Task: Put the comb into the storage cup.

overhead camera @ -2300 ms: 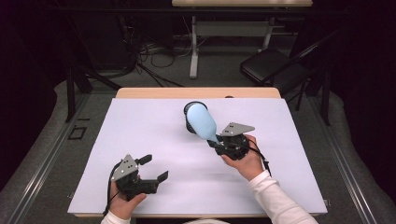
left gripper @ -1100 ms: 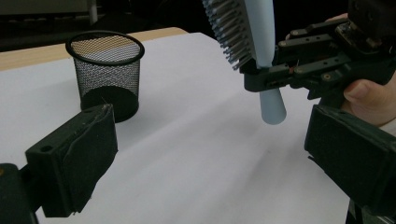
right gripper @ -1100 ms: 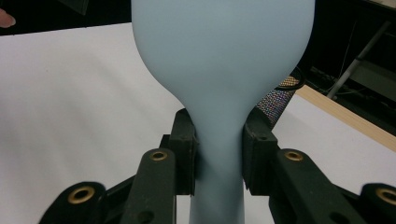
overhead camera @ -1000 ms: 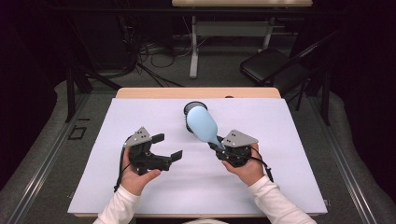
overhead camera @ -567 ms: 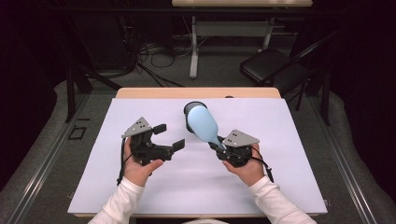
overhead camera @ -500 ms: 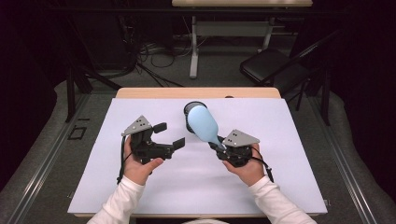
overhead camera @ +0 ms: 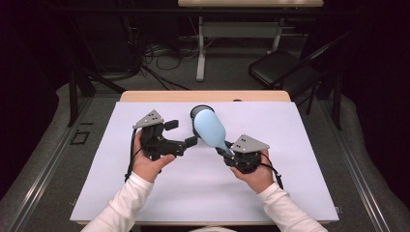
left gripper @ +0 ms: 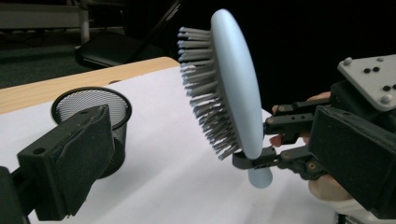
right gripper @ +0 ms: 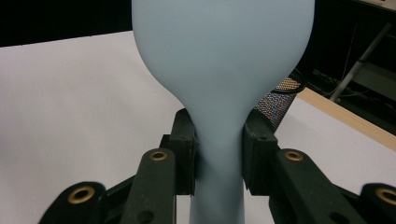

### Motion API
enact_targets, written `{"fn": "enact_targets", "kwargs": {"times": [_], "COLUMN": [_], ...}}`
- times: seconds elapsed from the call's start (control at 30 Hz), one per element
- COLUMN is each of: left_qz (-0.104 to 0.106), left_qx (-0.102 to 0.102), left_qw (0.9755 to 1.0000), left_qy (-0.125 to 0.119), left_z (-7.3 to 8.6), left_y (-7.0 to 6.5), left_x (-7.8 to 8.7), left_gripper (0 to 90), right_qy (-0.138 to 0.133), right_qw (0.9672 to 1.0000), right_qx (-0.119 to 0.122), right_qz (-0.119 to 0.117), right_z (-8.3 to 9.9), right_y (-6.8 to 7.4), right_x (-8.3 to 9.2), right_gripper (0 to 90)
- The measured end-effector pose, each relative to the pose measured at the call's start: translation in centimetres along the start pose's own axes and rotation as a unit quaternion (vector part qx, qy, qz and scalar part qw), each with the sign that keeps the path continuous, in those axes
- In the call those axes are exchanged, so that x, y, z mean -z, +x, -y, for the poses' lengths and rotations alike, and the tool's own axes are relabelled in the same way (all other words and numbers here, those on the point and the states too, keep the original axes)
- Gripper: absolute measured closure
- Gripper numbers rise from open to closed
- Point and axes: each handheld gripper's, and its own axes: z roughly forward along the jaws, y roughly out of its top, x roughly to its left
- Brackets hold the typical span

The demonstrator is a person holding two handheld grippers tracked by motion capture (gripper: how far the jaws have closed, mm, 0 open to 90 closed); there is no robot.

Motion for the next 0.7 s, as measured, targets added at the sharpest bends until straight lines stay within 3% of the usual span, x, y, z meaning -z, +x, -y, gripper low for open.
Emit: {"fn": "enact_targets", "kwargs": {"times": [0.43, 0.7], "left_qz": [0.015, 0.031], "left_qx": [0.012, 0.035], "left_qw": [0.9996, 0.9987], "left_qy": [0.022, 0.022], "left_z": [-1.1, -1.4], "left_y": [-0.1, 0.3], "left_x": [-2.8, -3.9], "left_gripper": [0.7, 0.7], "right_qy": [-0.008, -0.013], "right_qw": [1.0000, 0.9999], "right_qx": [0.002, -0.001], "right_qz": [0.001, -0.006], "right_z": [0.0, -0.2], "right_y": [0.2, 0.5], "right_x": [0.1, 0.3], "right_gripper": [69.5, 69.5]}}
